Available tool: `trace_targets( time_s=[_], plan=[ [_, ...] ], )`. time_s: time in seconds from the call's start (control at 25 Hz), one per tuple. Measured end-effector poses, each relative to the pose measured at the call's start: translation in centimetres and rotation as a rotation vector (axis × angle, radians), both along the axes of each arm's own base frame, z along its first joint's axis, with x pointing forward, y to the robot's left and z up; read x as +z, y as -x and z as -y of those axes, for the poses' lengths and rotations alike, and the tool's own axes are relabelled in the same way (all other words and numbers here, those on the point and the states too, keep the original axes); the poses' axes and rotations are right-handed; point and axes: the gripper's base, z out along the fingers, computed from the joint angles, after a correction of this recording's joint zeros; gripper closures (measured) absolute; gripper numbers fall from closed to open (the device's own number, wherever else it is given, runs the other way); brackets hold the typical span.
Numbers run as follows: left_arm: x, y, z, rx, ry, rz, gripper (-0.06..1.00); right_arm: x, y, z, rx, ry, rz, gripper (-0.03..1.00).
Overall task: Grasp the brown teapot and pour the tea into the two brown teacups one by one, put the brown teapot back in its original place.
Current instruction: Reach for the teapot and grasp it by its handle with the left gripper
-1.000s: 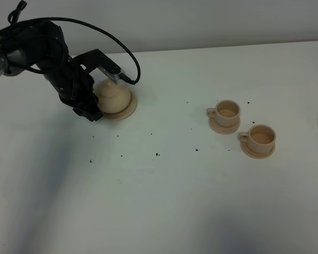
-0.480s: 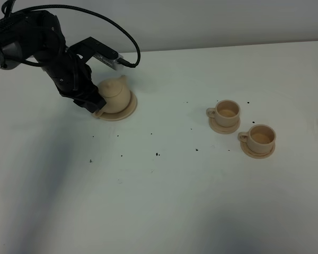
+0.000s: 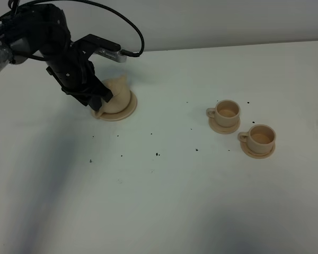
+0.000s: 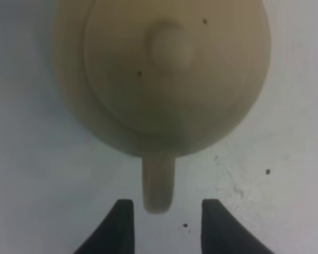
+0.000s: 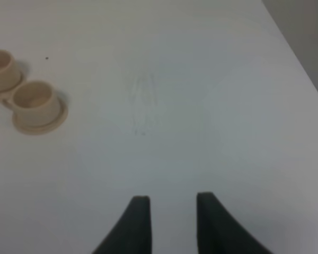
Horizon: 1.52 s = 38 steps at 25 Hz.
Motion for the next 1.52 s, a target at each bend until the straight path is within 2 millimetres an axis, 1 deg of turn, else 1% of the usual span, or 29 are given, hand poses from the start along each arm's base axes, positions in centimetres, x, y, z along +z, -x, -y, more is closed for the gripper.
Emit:
trace_targets(
  time_s=[0.16,0.28,0.4,0.6,0.84,0.96,1.12,1.28,1.52],
  plan=[
    [0.0,-0.9,0.3,-0.007,-0.007,-0.045,0.62,0.0,0.0,0.0,0.000,0.000,0.000,0.72],
    [-0.1,-1.6,0.3,-0.009,-0.021,-0.021,0.63,0.0,0.0,0.0,0.000,0.000,0.000,0.72],
    [0.0,-1.9,0.0,-0.026,-0.062,-0.001,0.64,0.0,0.0,0.0,0.000,0.000,0.000,0.72],
    [0.0,-1.9,0.2,-0.052,-0.062,-0.001,0.64,0.0,0.0,0.0,0.000,0.000,0.000,0.72],
    [0.0,-1.6,1.2,-0.075,-0.054,-0.002,0.64,0.0,0.0,0.0,0.000,-0.001,0.000,0.72],
    [0.0,-1.6,1.4,-0.079,-0.053,-0.001,0.64,0.0,0.0,0.0,0.000,-0.001,0.000,0.72],
    [0.0,-1.6,1.5,-0.079,-0.053,0.000,0.64,0.0,0.0,0.0,0.000,-0.001,0.000,0.72],
    [-0.7,-1.7,1.5,-0.082,-0.059,-0.011,0.64,0.0,0.0,0.0,0.000,-0.001,0.000,0.72],
    [-0.9,-1.8,1.4,-0.085,-0.077,-0.012,0.64,0.0,0.0,0.0,0.000,-0.001,0.000,0.72]
  ],
)
